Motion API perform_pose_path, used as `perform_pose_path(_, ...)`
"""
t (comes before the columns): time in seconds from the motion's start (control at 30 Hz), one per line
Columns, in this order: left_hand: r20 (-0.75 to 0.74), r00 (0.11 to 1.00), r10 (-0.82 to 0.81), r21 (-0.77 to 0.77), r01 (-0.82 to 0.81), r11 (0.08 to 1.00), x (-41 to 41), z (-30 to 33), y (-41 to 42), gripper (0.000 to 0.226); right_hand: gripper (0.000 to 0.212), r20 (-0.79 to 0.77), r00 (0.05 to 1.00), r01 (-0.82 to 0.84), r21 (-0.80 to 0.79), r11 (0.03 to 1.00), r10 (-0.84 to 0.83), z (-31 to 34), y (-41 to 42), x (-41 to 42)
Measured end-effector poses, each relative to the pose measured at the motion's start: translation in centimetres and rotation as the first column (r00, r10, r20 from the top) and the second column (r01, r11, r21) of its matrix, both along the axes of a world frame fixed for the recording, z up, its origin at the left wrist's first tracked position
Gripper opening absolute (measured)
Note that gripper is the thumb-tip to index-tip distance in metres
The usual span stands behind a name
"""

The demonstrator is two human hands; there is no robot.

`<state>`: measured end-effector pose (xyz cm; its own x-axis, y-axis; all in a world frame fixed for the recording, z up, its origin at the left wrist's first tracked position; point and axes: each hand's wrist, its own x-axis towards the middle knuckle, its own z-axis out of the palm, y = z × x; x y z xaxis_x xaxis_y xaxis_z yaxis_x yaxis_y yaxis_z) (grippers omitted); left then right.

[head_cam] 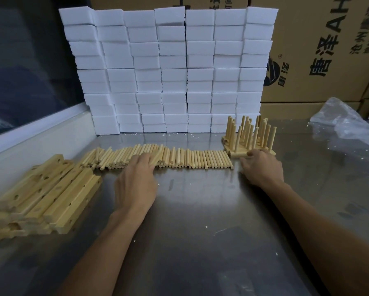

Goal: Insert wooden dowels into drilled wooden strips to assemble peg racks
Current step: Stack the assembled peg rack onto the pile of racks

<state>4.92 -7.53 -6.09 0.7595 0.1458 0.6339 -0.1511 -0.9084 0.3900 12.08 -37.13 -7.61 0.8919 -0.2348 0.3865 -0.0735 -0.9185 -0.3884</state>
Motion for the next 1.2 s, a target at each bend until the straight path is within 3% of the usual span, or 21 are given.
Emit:
perform_pose_path(0.07, 0.126, 0.987, -0.098, -0.085, 0.109, 0.990, 0.1, 0.2, -0.4, 0.027, 0.034, 0.060, 0.997, -0.049, 0.022, 0.999, 0.048, 0.1, 1.0, -0.2)
perform_pose_path(0.13, 0.170, 0.969, -0.180, -0.279, 0.223, 0.934, 0.0, 0.4, -1.0, 0.024, 0.032, 0.064, 0.992, -0.114, 0.049, 0.992, 0.110, 0.2, 1.9, -0.3)
perform_pose_path(0.17, 0.163, 0.960, -0.228, -0.443, 0.278, 0.852, -0.1, 0.5, -1.4, 0.019, 0.031, 0.040, 0.989, -0.143, 0.054, 0.988, 0.141, 0.2, 2.4, -0.3)
perform_pose_path(0.27, 0.109, 0.934, -0.342, -0.853, 0.264, 0.449, -0.4, 0.9, -2.1, 0.013, 0.028, -0.029, 0.980, -0.198, 0.012, 0.980, 0.199, 0.0, 3.3, -0.3)
perform_pose_path(0.4, 0.112, 0.875, -0.471, -0.983, 0.166, 0.074, -0.3, 1.2, -2.1, 0.020, 0.028, -0.009, 0.984, -0.177, -0.054, 0.983, 0.177, 0.0, 3.7, -0.6)
perform_pose_path(0.5, 0.157, 0.819, -0.551, -0.988, 0.133, -0.083, -0.4, 1.4, -2.0, 0.020, 0.019, -0.054, 0.984, -0.174, -0.076, 0.982, 0.170, 0.4, 3.7, -0.9)
perform_pose_path(0.77, 0.155, 0.826, -0.541, -0.988, 0.142, -0.066, -0.4, 1.3, -2.1, 0.015, 0.008, -0.049, 0.991, -0.122, 0.047, 0.991, 0.124, 0.7, 3.9, -1.1)
perform_pose_path(0.9, 0.157, 0.832, -0.532, -0.987, 0.153, -0.051, -0.3, 1.2, -2.1, 0.016, 0.013, -0.026, 0.998, -0.060, 0.042, 0.997, 0.061, 1.0, 3.4, -1.3)
perform_pose_path(1.07, 0.158, 0.844, -0.512, -0.987, 0.151, -0.056, -0.1, 0.9, -2.0, 0.015, 0.022, 0.256, 0.965, -0.089, 0.108, 0.990, 0.058, 2.6, 2.9, -1.3)
perform_pose_path(1.2, 0.145, 0.853, -0.501, -0.988, 0.152, -0.026, 0.0, 0.9, -2.0, 0.015, 0.019, 0.410, 0.906, -0.222, 0.238, 0.946, 0.110, 4.5, 3.9, -1.7)
